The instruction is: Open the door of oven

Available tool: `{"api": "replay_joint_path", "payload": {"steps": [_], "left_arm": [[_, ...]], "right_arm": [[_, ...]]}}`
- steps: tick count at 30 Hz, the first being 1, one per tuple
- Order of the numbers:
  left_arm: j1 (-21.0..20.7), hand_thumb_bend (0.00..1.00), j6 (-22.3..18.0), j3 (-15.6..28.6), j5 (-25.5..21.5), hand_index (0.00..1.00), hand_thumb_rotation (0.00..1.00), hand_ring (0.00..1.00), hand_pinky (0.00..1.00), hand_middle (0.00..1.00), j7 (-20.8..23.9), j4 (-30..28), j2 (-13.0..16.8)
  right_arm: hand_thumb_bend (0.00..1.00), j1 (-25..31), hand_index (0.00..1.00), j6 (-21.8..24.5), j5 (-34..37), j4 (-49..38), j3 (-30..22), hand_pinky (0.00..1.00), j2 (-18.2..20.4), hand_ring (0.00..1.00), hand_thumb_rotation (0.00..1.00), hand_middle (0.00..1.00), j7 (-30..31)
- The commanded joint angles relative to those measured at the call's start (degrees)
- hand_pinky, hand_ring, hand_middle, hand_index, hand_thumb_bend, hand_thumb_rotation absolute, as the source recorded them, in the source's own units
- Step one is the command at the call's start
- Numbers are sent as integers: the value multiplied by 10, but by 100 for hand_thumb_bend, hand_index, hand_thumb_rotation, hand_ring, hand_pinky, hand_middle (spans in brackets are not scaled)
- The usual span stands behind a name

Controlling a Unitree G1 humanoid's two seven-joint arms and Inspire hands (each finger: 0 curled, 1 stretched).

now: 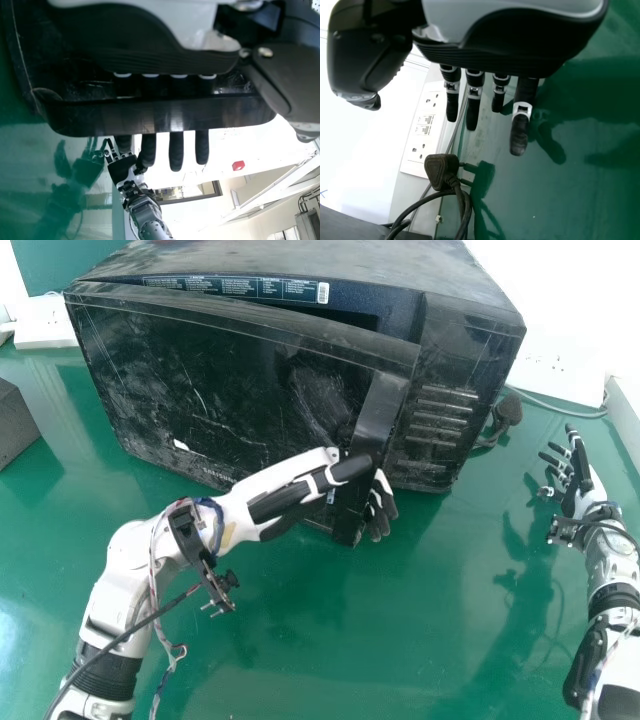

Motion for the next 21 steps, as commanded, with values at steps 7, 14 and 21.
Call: {"api": "replay_joint_path", "payload": {"steps": [7, 14, 21], "left_arm": [[13, 94, -3, 23, -27, 42, 86, 25, 20, 33, 6, -28, 5], [26, 92, 40, 38, -53, 43, 77, 19, 15, 30, 9, -57, 14], [38, 91, 35, 50, -46, 44, 79, 18, 14, 28, 11, -72, 37]], "right_arm": [[76, 29, 85, 35, -5, 21, 3, 48, 14, 65, 100, 82, -3], [76, 32, 88, 32, -7, 21, 4, 57, 13, 70, 100, 84, 0], [81, 32, 86, 33, -6, 21, 3, 51, 12, 68, 100, 82, 4]]}}
